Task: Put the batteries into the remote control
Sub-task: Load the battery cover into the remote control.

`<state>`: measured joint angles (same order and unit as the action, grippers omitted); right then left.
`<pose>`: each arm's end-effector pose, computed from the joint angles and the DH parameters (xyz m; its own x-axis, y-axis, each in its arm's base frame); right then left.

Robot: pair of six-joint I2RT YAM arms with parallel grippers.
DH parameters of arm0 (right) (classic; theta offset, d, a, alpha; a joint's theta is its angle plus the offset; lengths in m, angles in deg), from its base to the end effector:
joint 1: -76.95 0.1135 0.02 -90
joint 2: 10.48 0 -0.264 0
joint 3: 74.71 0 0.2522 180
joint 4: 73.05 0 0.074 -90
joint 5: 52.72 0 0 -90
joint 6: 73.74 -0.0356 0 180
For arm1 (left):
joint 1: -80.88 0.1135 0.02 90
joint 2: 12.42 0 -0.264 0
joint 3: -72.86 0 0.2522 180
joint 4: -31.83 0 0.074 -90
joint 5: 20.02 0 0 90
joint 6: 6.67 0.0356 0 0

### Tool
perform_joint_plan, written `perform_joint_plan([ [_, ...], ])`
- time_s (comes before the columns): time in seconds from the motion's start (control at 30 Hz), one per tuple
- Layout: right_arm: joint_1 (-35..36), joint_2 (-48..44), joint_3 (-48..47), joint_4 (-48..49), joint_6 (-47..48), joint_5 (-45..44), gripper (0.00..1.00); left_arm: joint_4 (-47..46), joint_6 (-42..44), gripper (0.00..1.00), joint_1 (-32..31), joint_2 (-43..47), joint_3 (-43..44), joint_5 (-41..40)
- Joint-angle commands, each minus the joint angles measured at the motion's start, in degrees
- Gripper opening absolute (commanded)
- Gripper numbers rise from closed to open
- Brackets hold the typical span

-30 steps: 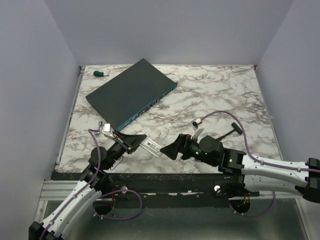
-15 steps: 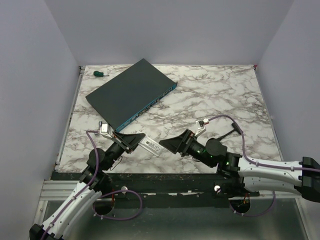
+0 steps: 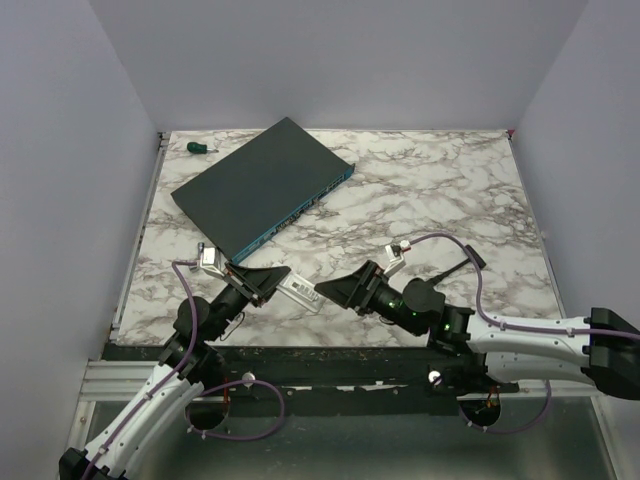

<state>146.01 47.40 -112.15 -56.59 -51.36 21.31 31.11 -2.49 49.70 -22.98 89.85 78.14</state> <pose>0.0892 0.2056 0.2415 -0.7490 0.5301 -0.3975 -0.2816 0.2884 0.9152 0.0996 -0.0662 0.2037 -0.6235 -0.7766 -0.0899 0.1523 -0.0079 -0.9883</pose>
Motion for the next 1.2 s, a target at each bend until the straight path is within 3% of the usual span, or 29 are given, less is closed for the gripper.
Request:
perform_joint_plan([
  [0.0, 0.3, 1.9, -0.4, 2.6, -0.5, 1.7, 0.92, -1.7, -1.6, 0.00, 0.2, 0.7, -0.8, -1.0],
  [0.4, 0.4, 5.9, 1.8, 11.7, -2.8, 4.2, 0.74, -1.7, -1.8, 0.00, 0.2, 0.8, -1.1, -0.5],
  [0.7, 0.3, 5.8, 1.8, 11.3, -2.2, 4.5, 0.63, -1.6, -1.8, 0.00, 0.2, 1.0, -1.1, -0.7],
  [0.97, 0.4, 7.1, 0.8, 10.6, -1.6, 5.7, 0.61, -1.7, -1.8, 0.00, 0.2, 0.6, -1.0, -0.6],
  [1.17, 0.3, 7.8, 0.5, 10.6, -1.4, 6.0, 0.52, -1.3, -1.7, 0.00, 0.2, 1.2, -1.0, -0.6],
])
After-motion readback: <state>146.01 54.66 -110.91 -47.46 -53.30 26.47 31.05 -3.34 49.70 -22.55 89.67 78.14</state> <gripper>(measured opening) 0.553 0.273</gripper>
